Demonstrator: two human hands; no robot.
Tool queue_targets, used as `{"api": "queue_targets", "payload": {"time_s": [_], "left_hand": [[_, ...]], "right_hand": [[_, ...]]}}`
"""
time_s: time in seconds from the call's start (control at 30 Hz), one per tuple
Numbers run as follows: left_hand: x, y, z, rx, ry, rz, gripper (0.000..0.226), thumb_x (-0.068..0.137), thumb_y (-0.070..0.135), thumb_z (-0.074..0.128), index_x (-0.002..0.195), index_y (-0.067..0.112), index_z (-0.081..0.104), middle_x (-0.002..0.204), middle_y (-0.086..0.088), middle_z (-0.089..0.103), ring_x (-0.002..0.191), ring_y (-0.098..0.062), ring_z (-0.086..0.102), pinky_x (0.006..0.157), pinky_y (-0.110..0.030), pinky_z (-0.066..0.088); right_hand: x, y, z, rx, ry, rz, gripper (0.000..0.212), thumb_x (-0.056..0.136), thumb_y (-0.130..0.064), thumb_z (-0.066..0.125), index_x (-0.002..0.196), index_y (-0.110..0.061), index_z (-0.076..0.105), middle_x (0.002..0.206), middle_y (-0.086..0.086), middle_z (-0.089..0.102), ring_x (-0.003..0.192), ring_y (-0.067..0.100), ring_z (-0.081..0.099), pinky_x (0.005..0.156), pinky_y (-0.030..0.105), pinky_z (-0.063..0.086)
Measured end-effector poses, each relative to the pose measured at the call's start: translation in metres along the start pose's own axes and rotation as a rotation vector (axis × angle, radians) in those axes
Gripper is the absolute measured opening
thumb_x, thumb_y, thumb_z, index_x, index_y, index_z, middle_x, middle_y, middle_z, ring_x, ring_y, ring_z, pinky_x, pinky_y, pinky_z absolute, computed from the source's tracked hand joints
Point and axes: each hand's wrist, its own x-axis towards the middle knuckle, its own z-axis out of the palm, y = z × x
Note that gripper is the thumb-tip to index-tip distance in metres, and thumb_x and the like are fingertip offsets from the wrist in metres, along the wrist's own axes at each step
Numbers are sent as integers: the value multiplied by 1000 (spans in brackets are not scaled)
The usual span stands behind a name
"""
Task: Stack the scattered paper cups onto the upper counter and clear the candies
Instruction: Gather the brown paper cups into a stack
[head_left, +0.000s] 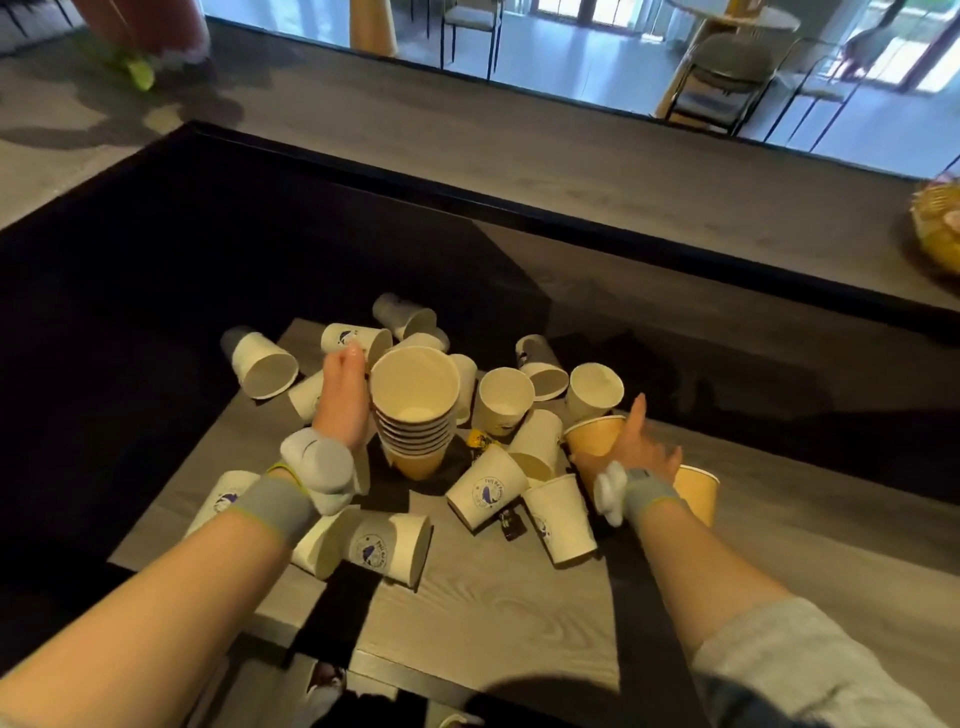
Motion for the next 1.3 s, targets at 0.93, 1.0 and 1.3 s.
{"api": "queue_targets", "payload": {"time_s": [0.93,1.0,1.3], "left_hand": [[-27,88,-17,297,-45,637,87,61,55,71,136,25,40,135,3,49,113,-6,44,86,-22,44],[-27,72,-20,410,-39,603,86,63,49,74,138,23,39,135,0,49,112,-6,42,88,-26,44],[-20,14,-19,760,-182,506,113,53,69,71,144,22,23,151,-2,25,140,-22,24,114,-47,25]], "right_hand": [[-86,-54,-44,1006,344,-547,65,88,-20,58,143,-32,25,125,-3,52,120,12,45,100,32,41],[-63,-32,-32,803,516,-309,61,86,-21,58,140,-28,32,127,1,52,125,23,41,106,45,33],[-25,70,1,353,3,153,93,79,-35,69,147,-29,7,154,18,8,135,47,23,105,60,31]]}}
